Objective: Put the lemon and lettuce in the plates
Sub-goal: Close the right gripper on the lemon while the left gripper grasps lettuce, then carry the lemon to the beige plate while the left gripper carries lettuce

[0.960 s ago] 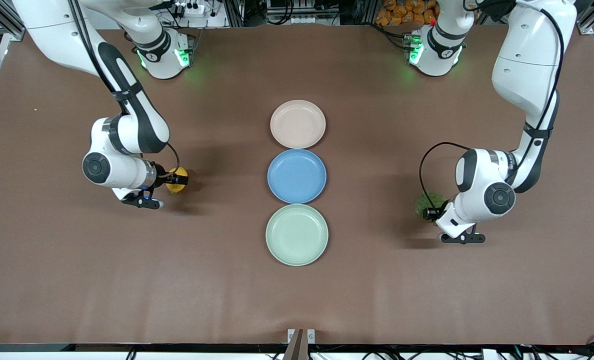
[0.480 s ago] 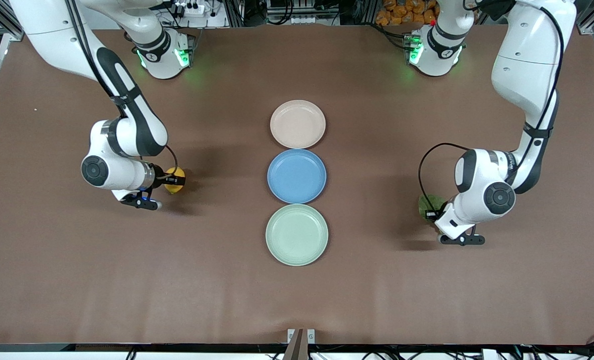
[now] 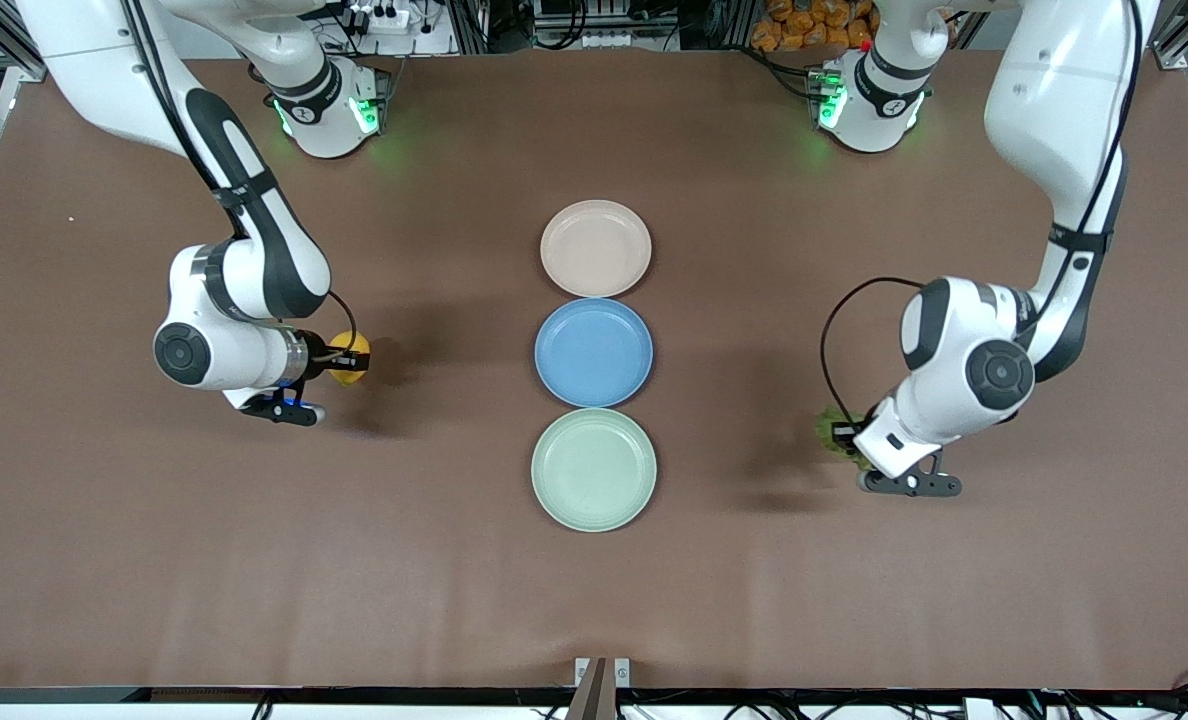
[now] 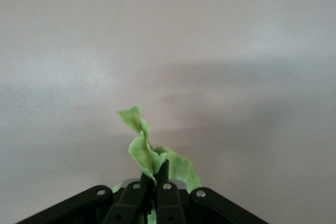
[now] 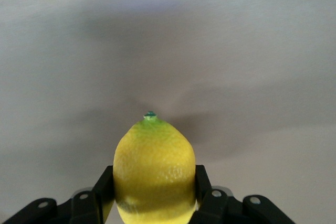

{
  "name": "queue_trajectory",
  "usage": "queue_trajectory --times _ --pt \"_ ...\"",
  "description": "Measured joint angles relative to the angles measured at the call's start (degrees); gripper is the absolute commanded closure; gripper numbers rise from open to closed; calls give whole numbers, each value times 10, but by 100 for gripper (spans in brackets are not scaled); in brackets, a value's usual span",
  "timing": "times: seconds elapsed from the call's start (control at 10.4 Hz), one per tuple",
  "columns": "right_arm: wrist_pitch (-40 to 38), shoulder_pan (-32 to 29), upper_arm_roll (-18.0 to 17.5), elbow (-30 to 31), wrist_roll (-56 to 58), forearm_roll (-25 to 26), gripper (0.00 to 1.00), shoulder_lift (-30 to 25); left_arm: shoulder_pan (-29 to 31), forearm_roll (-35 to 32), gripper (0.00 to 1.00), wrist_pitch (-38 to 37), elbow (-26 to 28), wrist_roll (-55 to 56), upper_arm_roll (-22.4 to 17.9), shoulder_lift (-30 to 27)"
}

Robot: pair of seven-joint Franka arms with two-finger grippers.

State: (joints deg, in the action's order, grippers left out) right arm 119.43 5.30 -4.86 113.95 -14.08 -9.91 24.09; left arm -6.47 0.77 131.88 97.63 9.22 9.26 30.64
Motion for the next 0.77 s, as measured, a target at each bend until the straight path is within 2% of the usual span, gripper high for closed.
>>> queue_trajectory --times 0.19,0.38,0.58,0.77 --pt "-7 43 -18 -10 -58 -13 100 -11 -5 39 100 -4 -18 41 34 -17" --pt "-7 105 -26 -15 -120 -58 100 -23 -31 49 100 -4 -44 98 48 -6" --pt "-5 168 -29 -16 -205 -78 100 -30 -79 50 100 26 -88 156 48 36" --pt "0 224 -30 -17 -277 -93 100 -30 -108 54 100 99 -121 197 49 83"
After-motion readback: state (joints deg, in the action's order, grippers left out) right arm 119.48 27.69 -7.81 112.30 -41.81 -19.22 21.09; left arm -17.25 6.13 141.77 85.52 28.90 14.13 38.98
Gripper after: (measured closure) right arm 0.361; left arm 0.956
